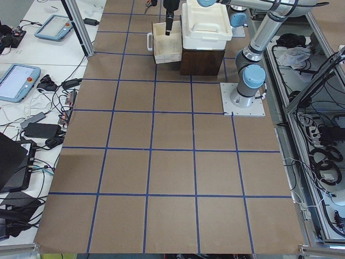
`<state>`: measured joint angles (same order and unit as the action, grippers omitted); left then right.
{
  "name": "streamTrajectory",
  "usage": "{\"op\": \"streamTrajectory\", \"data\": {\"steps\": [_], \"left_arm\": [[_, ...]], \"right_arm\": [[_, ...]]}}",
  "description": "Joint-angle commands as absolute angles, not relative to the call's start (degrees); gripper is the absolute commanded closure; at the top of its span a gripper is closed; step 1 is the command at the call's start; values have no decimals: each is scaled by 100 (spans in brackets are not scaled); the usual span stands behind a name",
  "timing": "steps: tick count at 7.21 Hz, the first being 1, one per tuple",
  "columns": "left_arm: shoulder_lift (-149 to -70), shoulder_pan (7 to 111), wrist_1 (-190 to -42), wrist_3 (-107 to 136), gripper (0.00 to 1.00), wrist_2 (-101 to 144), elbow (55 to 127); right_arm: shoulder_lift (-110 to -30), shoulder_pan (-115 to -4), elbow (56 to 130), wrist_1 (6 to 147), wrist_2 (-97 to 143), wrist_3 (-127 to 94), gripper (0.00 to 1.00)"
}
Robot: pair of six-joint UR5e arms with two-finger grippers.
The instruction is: Put scissors in drawer and close it
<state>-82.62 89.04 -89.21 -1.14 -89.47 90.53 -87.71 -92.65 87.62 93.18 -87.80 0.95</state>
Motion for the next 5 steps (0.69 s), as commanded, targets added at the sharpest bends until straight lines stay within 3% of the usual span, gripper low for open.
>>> {"op": "streamTrajectory", "data": {"steps": [1, 5], "left_arm": [[-8262, 8903, -8921, -114, 0, -8947, 9053], [-8436, 8886, -8869, -18, 0, -8877, 8983]], "right_arm": [[-8745, -9229, 8771, 9334, -8772, 140, 0], [-8736, -9237, 8780, 9308, -8780, 376, 0]]}}
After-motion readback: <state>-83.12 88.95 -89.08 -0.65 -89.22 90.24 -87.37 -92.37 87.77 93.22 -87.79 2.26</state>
